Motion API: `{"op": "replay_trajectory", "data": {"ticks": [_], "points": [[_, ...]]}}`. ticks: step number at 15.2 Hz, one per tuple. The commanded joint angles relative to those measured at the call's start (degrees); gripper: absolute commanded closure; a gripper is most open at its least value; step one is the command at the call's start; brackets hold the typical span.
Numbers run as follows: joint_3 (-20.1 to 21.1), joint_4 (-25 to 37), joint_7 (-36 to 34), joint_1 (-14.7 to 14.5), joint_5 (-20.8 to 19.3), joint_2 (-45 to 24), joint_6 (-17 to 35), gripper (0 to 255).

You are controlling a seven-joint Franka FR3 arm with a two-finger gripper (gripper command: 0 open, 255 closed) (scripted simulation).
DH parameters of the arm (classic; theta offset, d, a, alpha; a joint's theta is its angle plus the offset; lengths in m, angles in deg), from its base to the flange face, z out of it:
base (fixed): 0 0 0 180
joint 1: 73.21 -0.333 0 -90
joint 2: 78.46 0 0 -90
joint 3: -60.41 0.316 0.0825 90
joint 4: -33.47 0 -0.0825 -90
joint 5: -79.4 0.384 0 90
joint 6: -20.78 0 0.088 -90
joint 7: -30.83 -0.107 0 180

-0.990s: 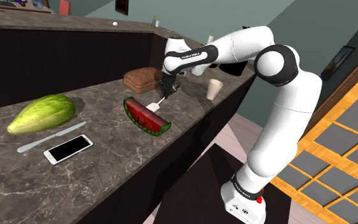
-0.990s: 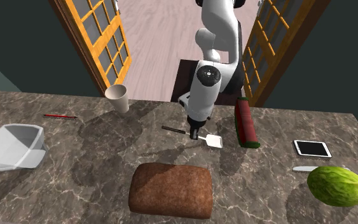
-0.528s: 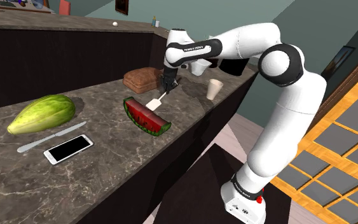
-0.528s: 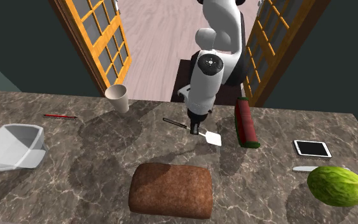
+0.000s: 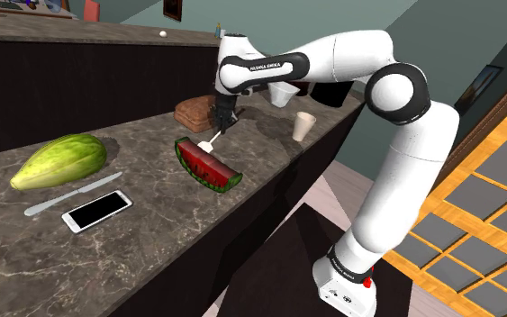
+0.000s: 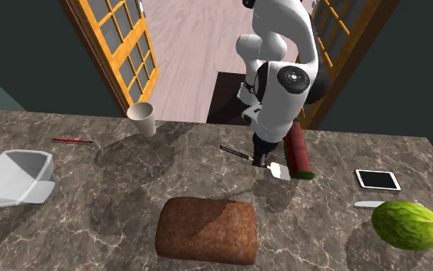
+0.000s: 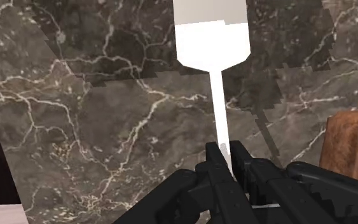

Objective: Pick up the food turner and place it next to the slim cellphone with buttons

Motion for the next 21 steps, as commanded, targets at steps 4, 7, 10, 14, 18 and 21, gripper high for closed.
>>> {"op": "replay_trajectory", "data": {"ticks": [4,7,10,14,18,21], "points": [[2.2,3.1,-6.6,-4.3,-1.1,-2.3,-1.5,255],[3.3,6.0,-10.5,-7.0,-1.9,-4.4,-2.7,255],[4.3,9.6,-14.2,-9.8,-2.8,-6.9,-4.2,255],[5.4,15.7,-18.9,-13.9,-4.2,-11.1,-6.8,255],[5.4,15.9,-20.2,-14.9,-4.8,-12.8,-5.4,255],[5.3,14.4,-20.5,-14.9,-5.1,-13.4,-3.4,255]]}}
